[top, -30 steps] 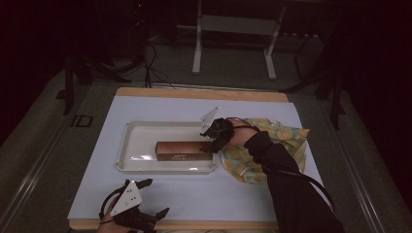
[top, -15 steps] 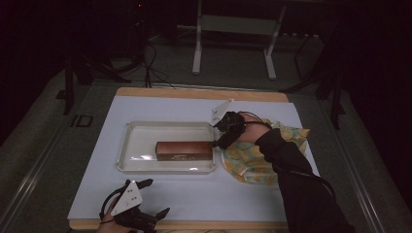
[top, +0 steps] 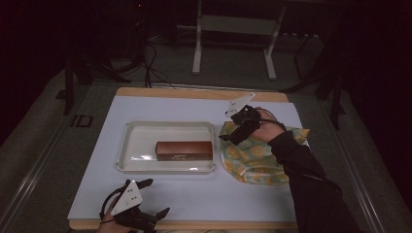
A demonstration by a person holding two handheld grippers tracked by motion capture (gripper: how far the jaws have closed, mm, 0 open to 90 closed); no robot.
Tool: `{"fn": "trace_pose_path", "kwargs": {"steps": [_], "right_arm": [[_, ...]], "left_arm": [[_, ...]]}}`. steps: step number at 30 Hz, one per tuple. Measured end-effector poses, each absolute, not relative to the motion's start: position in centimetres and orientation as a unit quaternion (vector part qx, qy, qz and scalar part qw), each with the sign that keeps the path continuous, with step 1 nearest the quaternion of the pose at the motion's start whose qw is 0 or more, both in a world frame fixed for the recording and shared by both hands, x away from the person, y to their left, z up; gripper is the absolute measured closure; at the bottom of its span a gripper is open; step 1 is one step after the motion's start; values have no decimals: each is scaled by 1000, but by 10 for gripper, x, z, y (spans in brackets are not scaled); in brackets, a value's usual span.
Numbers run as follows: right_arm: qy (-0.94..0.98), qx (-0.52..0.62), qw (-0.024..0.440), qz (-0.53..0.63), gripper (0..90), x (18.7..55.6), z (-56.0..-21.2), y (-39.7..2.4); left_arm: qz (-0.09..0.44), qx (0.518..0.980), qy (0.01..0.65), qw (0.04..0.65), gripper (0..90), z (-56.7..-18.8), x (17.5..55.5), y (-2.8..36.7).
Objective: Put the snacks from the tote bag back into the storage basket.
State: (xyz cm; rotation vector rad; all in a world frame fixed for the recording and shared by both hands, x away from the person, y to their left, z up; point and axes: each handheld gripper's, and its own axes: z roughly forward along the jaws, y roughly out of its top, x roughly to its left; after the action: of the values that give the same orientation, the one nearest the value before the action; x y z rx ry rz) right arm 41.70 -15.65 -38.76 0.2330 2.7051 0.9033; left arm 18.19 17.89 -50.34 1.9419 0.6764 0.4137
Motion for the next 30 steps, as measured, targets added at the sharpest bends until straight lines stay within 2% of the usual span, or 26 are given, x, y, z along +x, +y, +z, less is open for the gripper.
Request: {"fn": "trace_pose_path", "kwargs": {"steps": [14,19,30], "right_arm": [[909,182,163,337,108,424,-382,-207],[903,217,155,337,108,422,-385,-221],[855,310,230,347,108,411,-397,-255]], "left_arm": [[169,805,279,496,0,-504,183,178],[169,804,280,496,0,-504,183,178],[167,806,280,494,0,-505,183,178]]}}
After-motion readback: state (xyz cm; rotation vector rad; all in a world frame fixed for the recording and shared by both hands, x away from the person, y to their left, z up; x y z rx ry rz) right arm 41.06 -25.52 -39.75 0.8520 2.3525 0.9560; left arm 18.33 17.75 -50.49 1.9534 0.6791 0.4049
